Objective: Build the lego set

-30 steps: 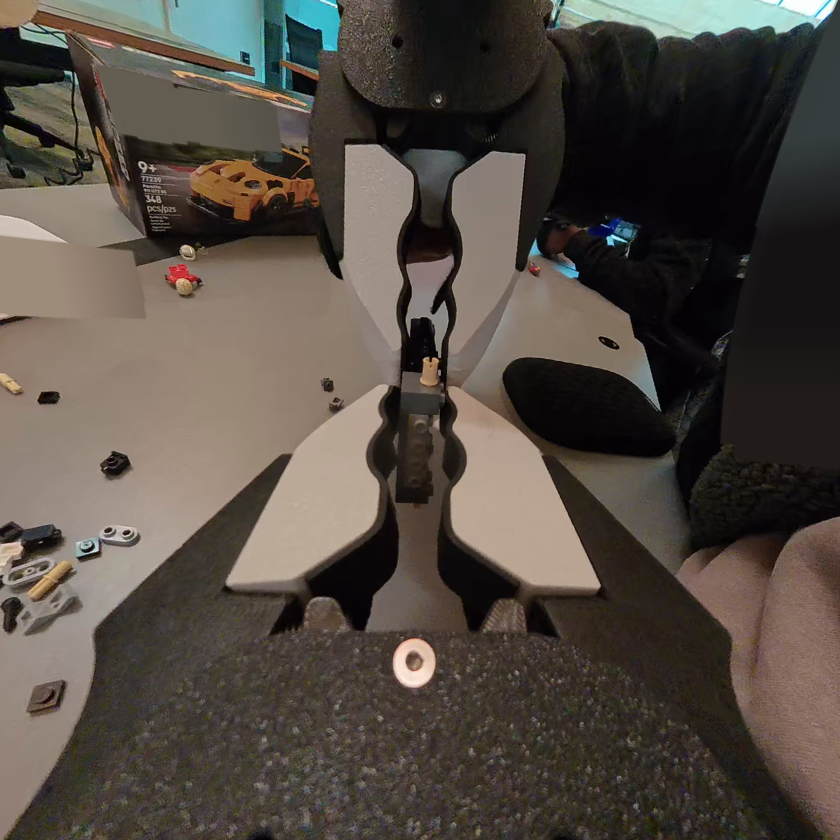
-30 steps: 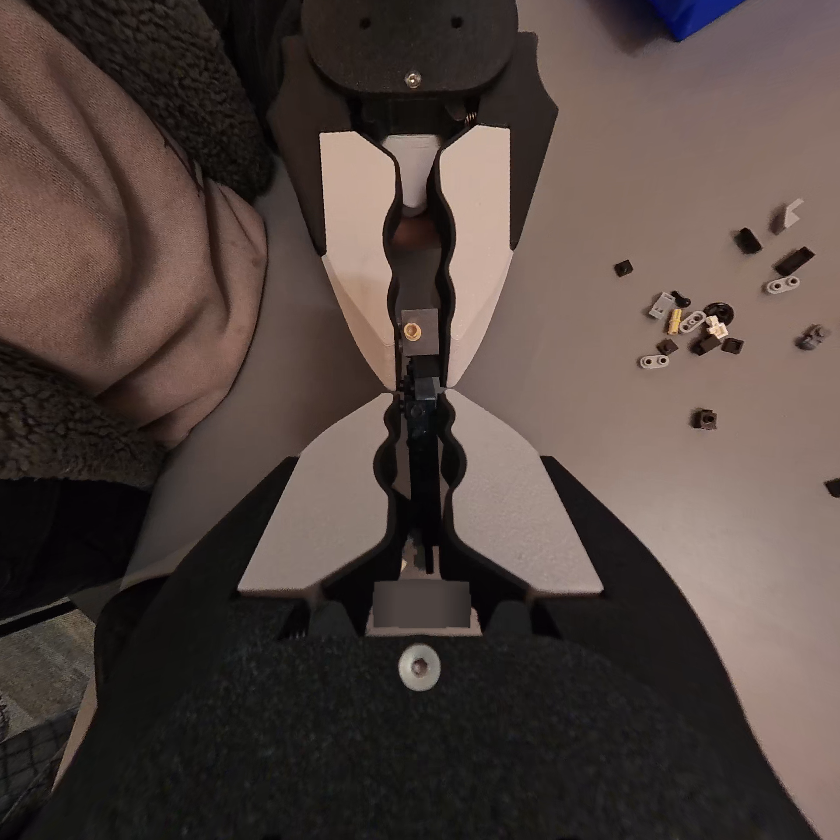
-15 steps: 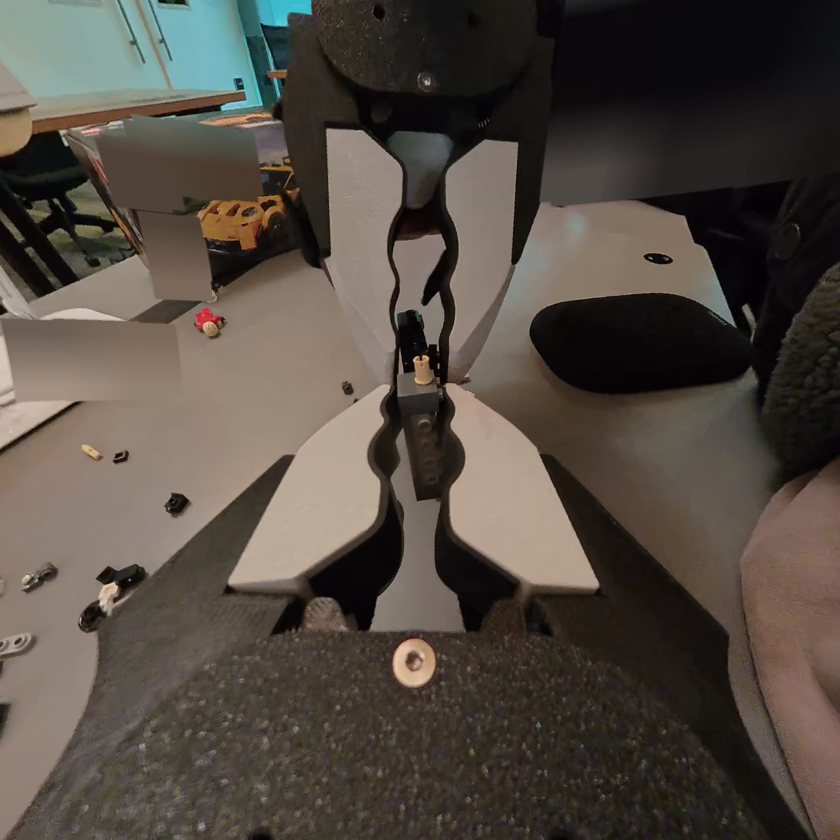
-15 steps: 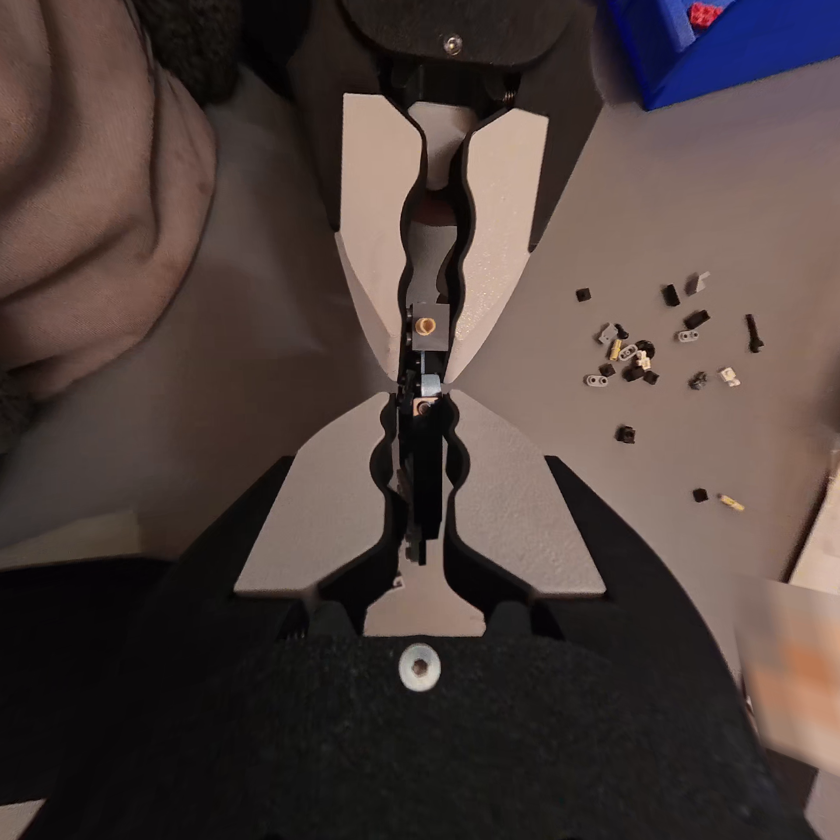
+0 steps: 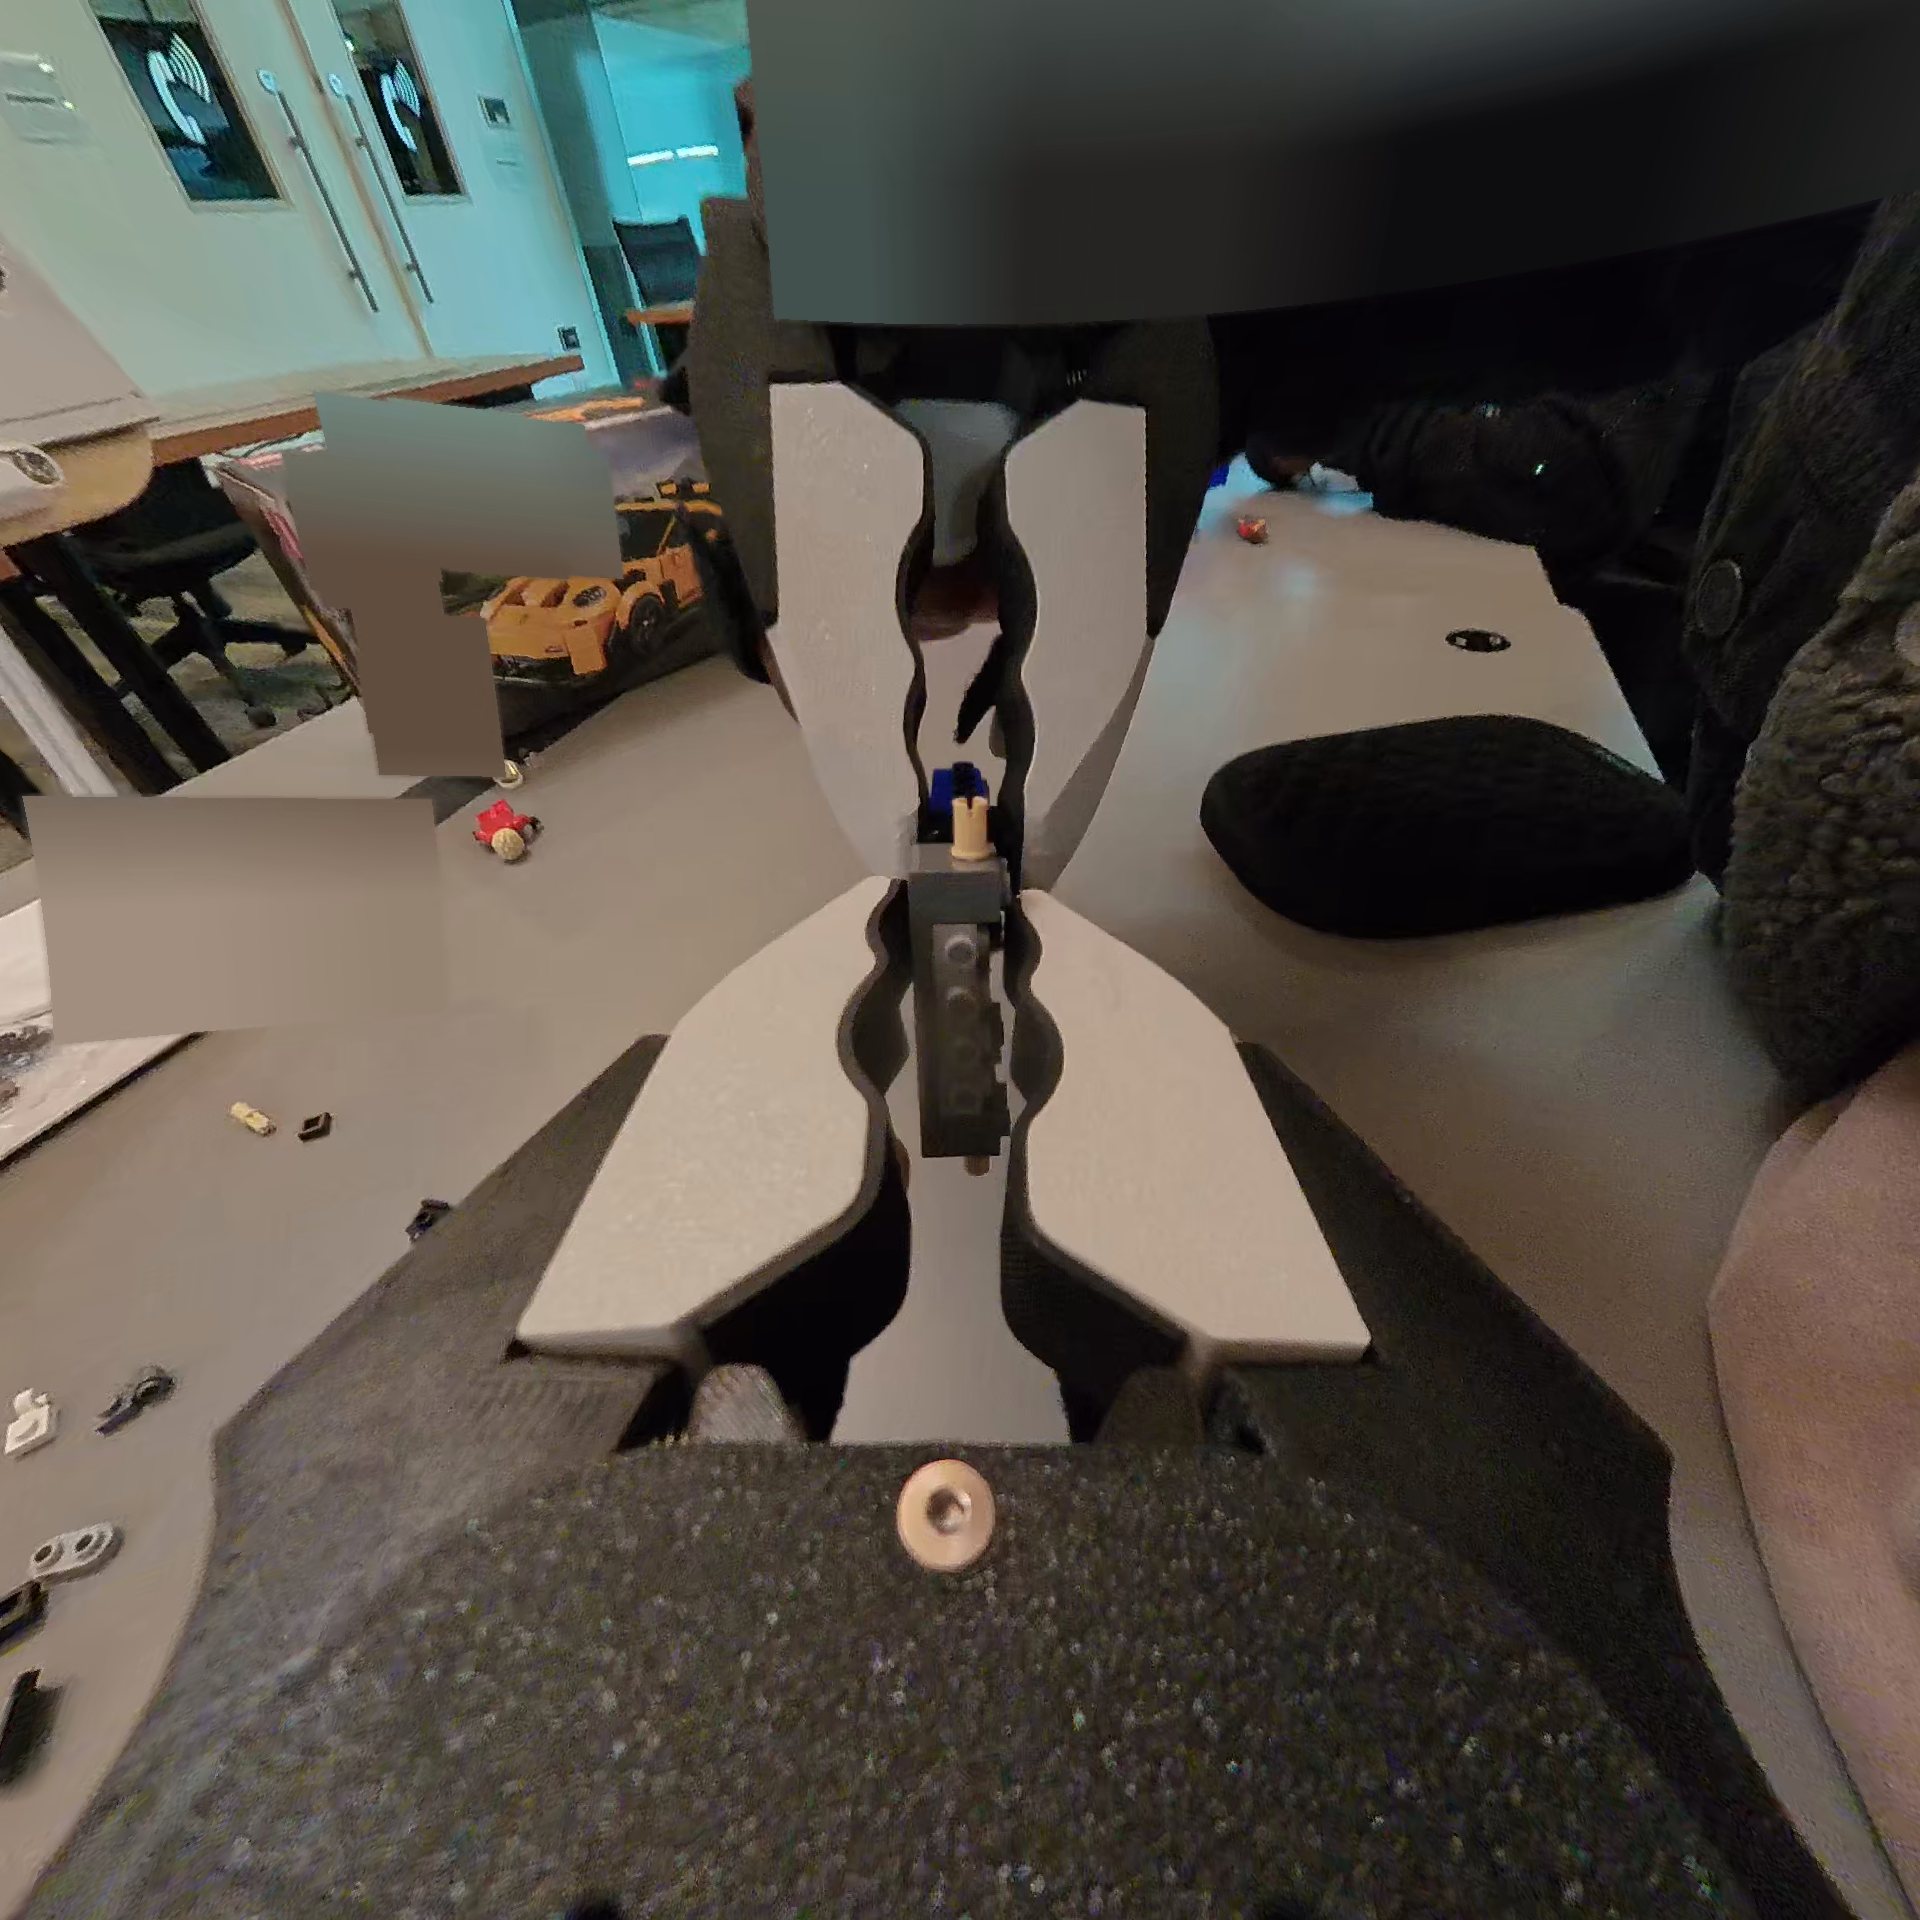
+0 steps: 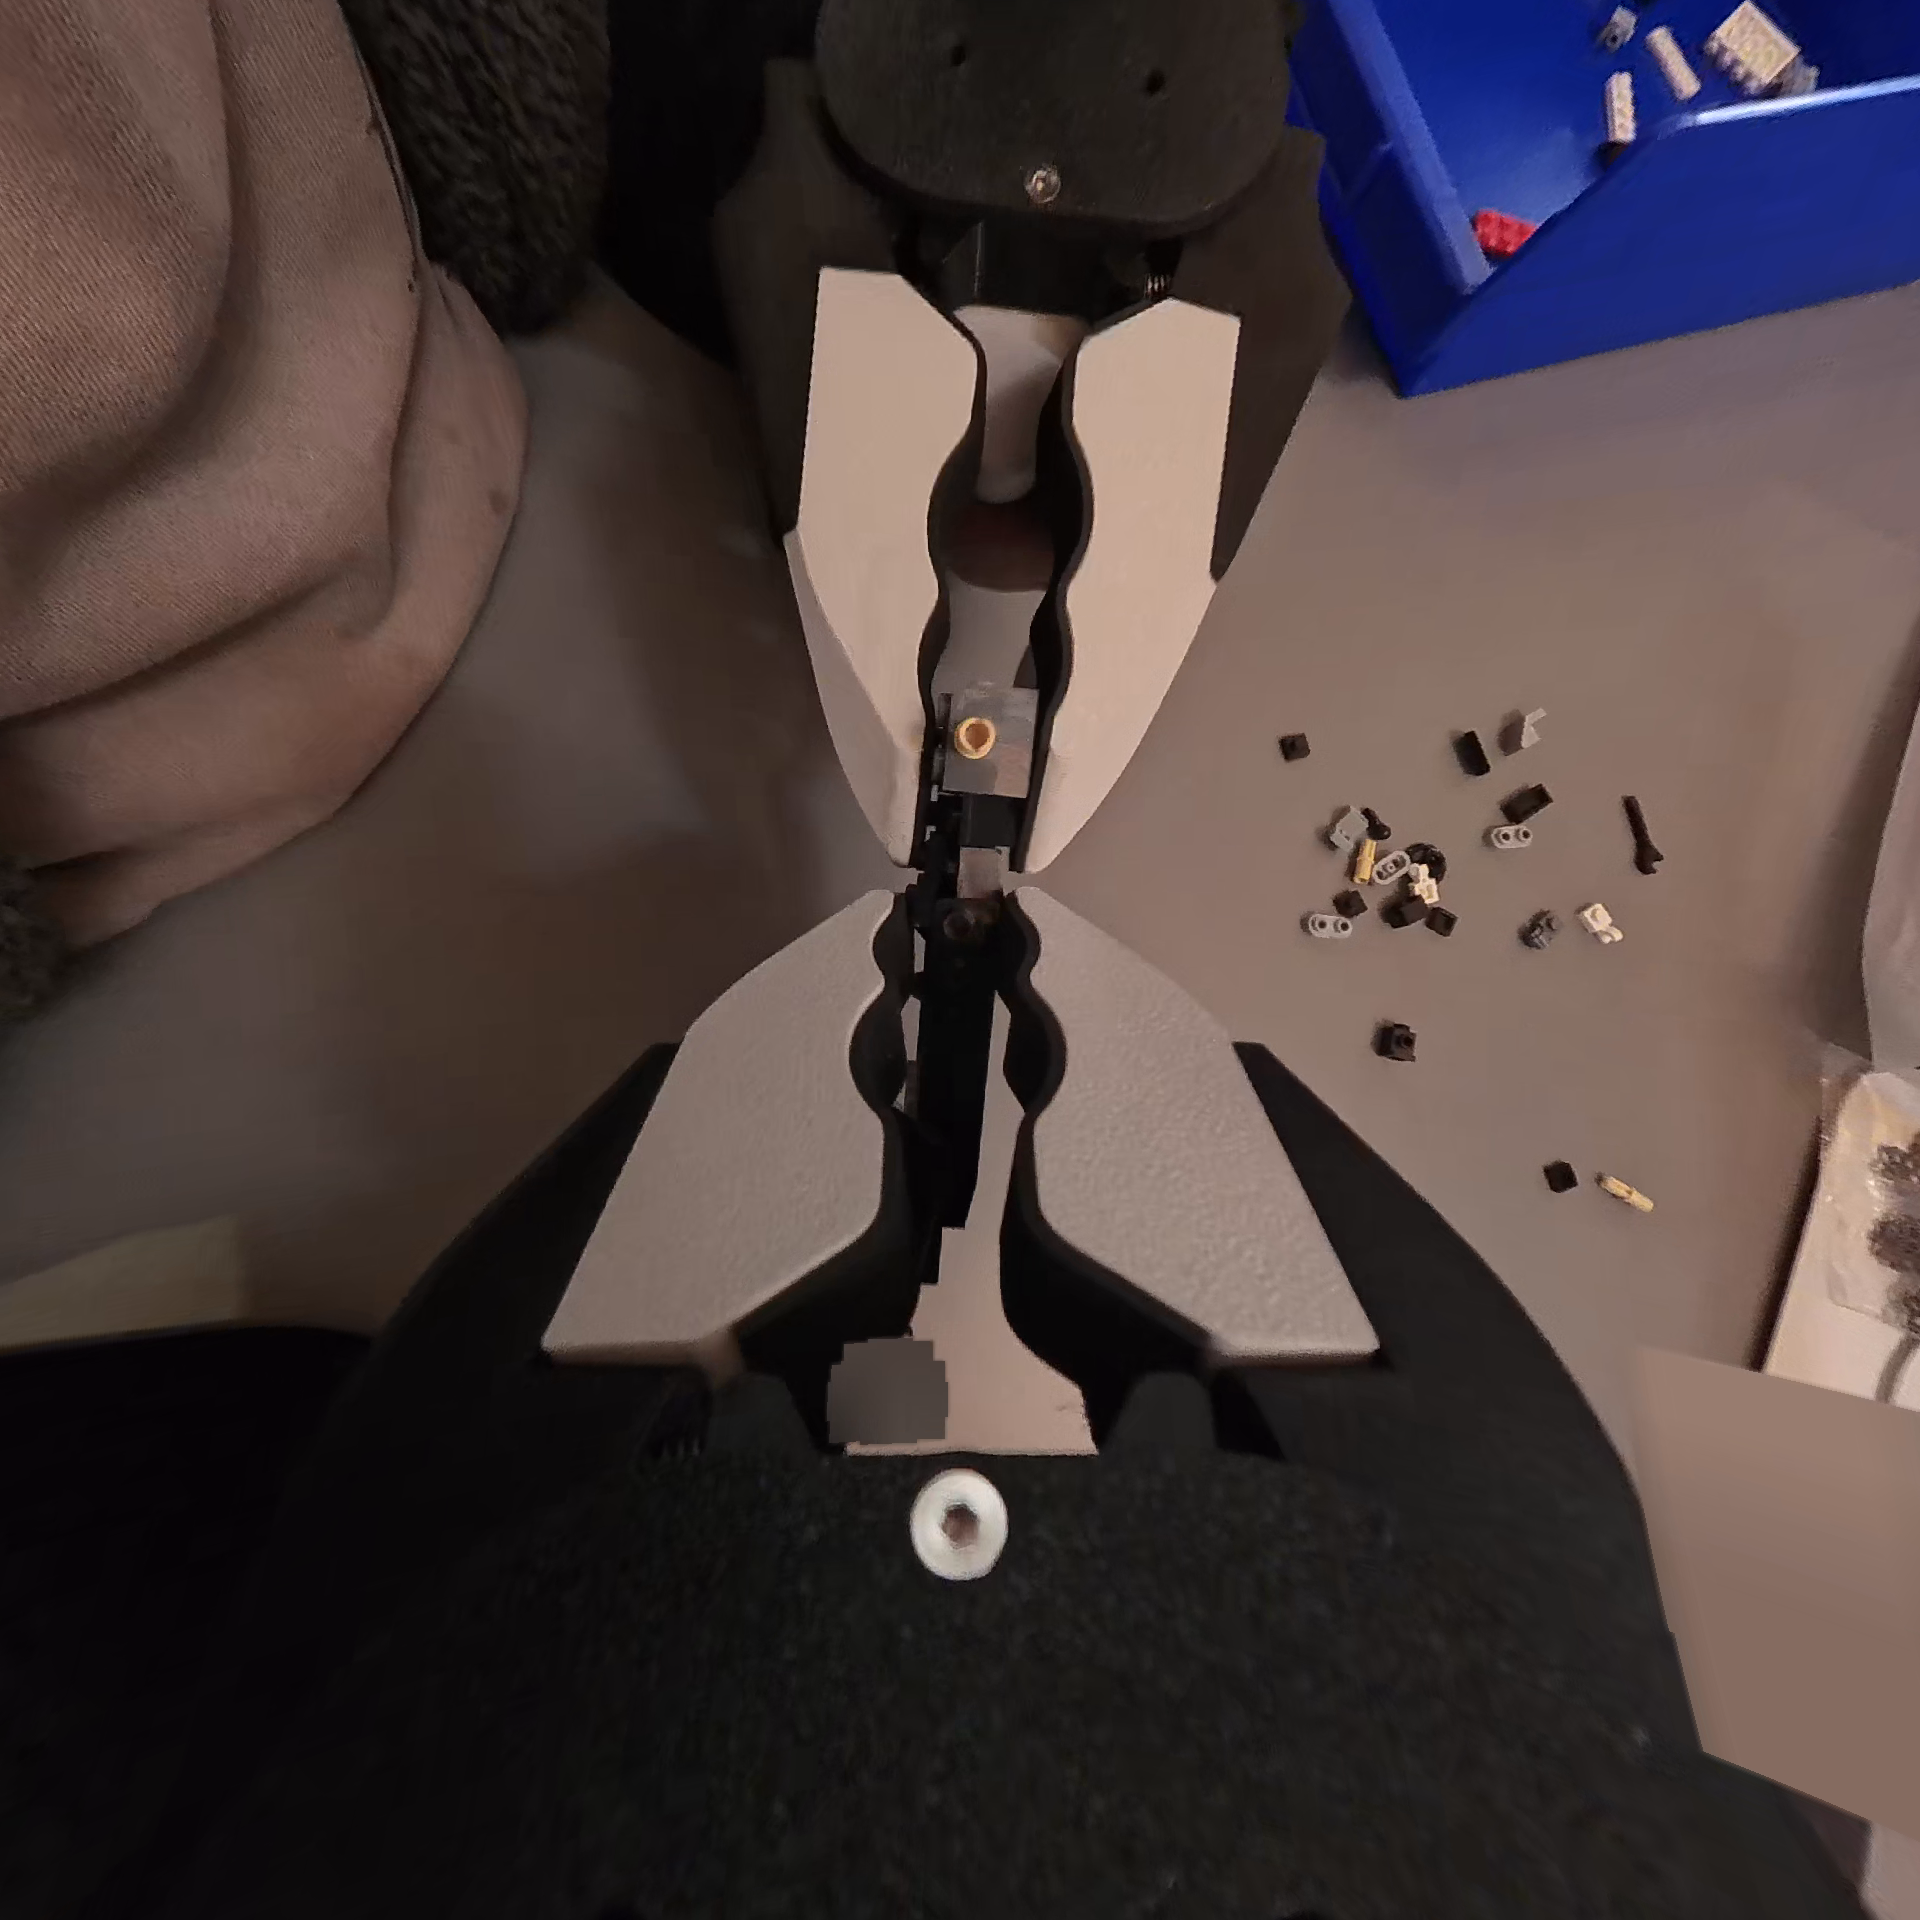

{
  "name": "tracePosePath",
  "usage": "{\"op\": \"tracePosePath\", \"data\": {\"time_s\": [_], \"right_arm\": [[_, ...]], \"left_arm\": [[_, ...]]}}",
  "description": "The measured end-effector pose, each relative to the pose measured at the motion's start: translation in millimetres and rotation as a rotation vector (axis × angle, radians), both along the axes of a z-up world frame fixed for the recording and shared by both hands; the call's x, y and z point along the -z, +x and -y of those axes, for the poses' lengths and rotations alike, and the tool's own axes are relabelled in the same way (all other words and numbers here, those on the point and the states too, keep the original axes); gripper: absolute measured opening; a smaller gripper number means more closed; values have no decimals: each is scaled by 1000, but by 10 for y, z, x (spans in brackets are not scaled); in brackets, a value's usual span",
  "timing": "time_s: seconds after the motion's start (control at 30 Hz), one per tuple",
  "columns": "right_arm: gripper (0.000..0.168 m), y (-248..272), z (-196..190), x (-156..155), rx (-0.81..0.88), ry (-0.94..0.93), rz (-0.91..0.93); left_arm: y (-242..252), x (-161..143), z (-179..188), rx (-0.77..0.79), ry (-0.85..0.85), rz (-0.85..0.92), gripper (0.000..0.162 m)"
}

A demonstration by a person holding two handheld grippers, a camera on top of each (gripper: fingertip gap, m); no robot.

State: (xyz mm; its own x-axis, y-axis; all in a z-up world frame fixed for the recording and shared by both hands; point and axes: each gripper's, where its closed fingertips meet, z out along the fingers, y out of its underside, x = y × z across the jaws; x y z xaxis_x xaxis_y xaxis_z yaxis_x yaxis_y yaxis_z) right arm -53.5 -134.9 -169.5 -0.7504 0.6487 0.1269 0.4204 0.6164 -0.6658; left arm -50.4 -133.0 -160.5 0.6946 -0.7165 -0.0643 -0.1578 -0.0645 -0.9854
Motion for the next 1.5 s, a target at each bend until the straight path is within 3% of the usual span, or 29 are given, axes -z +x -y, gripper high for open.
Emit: {"op": "tracePosePath", "data": {"time_s": [0.27,0.4,0.67,1.0,1.5], "right_arm": [[19,-44,-16,-41,176,-307,73],[24,-32,-12,-21,228,-454,113],[19,-31,-1,-36,224,-520,24],[13,11,14,38,204,-610,30],[13,-50,-23,100,246,-578,65]], "left_arm": [[-37,-37,-38,30,-149,243,15],[-24,25,-53,11,-151,202,15],[-7,-12,-33,28,-116,213,15],[25,41,-33,126,-275,401,16],[-37,101,-71,99,-356,436,15]]}}
